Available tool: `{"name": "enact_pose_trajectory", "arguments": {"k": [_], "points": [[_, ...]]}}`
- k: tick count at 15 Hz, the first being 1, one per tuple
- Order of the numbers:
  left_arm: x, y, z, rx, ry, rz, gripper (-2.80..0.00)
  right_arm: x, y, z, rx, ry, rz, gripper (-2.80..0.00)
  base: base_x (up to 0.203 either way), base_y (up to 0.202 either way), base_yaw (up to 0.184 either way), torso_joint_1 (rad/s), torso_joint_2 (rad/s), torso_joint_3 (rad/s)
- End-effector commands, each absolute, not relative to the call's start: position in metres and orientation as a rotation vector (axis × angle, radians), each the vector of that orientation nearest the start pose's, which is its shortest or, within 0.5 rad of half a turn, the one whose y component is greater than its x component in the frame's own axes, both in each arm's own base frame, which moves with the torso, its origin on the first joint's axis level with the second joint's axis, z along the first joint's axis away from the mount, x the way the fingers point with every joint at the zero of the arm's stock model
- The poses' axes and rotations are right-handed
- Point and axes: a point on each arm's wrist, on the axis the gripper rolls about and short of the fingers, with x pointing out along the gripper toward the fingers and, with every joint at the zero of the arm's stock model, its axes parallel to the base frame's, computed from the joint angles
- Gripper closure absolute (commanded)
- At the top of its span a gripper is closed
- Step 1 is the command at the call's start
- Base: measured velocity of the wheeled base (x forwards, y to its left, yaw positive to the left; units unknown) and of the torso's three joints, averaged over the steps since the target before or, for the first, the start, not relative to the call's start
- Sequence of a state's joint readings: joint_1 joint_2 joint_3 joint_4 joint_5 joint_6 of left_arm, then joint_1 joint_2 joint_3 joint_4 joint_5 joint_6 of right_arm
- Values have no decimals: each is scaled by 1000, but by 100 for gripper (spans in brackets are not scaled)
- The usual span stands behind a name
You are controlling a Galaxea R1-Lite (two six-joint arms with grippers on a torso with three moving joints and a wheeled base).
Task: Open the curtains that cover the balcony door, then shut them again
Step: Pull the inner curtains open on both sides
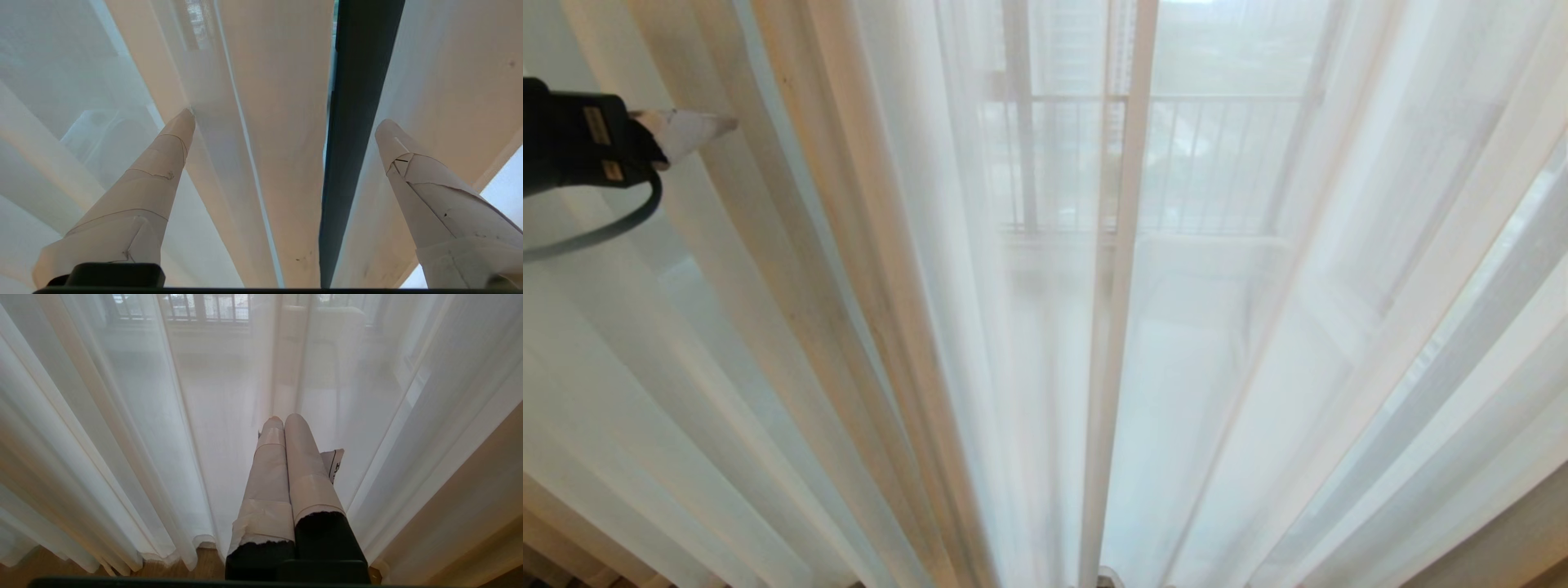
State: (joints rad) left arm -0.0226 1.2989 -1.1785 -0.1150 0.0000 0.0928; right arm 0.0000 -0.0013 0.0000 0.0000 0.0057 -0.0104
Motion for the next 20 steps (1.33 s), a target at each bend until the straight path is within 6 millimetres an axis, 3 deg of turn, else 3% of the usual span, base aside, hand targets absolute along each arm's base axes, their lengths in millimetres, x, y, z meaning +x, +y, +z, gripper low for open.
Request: {"name": "enact_pose_trajectory", "arguments": {"k": [1,9,20], "points": [[202,-4,343,94,0,-7,-280,-23,0,75,-11,0,6,0,0,0,0,0,0,0],[216,-5,347,94,0,3,-280,-23,0,75,-11,0,6,0,0,0,0,0,0,0],[262,-10,365,87,-82,-11,-280,-23,0,75,-11,0,6,0,0,0,0,0,0,0]]}}
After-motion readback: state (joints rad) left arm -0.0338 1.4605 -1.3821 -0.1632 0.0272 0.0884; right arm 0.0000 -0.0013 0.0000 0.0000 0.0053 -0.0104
